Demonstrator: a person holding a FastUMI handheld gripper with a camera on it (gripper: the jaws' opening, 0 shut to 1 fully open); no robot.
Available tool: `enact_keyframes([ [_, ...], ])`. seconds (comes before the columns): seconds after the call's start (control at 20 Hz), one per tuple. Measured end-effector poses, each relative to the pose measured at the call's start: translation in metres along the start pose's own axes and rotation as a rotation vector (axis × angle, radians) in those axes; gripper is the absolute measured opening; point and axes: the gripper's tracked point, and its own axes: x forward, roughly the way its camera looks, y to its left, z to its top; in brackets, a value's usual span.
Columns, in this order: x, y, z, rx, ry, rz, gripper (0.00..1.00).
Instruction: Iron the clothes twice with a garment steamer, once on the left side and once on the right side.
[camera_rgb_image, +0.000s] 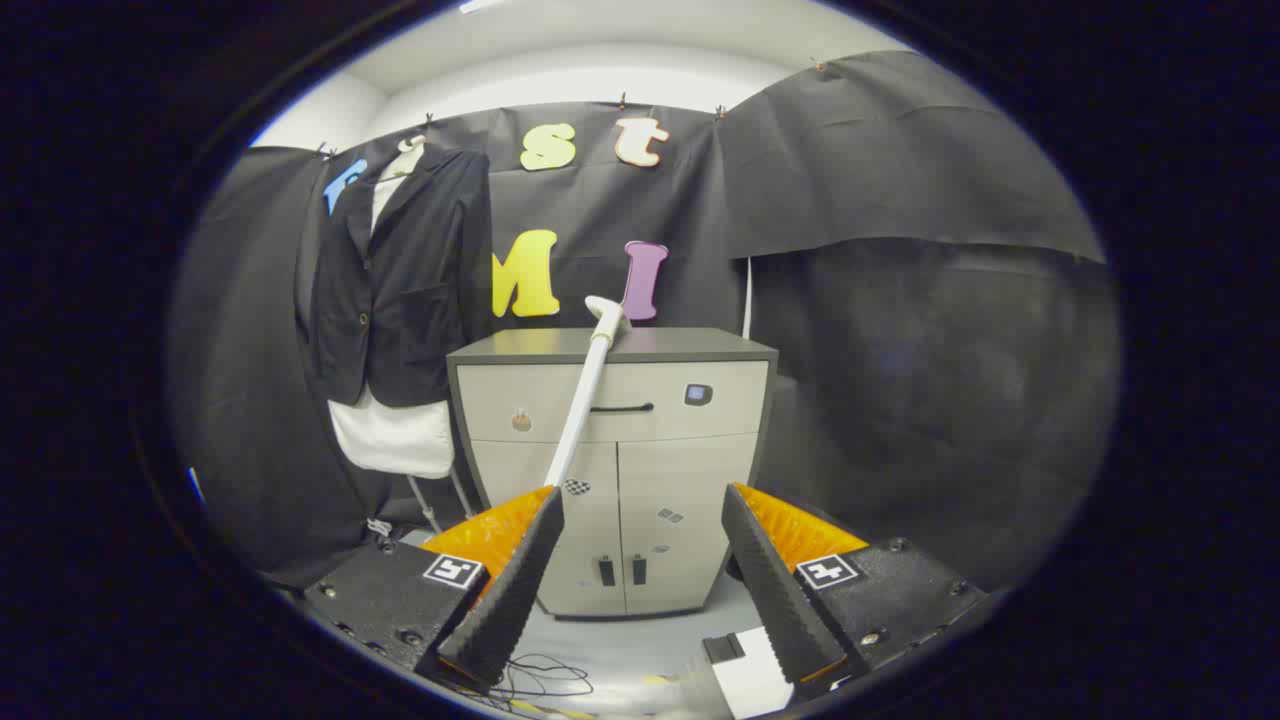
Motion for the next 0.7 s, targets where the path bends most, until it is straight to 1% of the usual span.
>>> enact_keyframes([
  [0.4,-0.008,0.005,0.002,0.009,0.005,-0.003,0.99],
  [0.7,-0.013,0.016,0.017,0.010,-0.014,0.017,0.99],
])
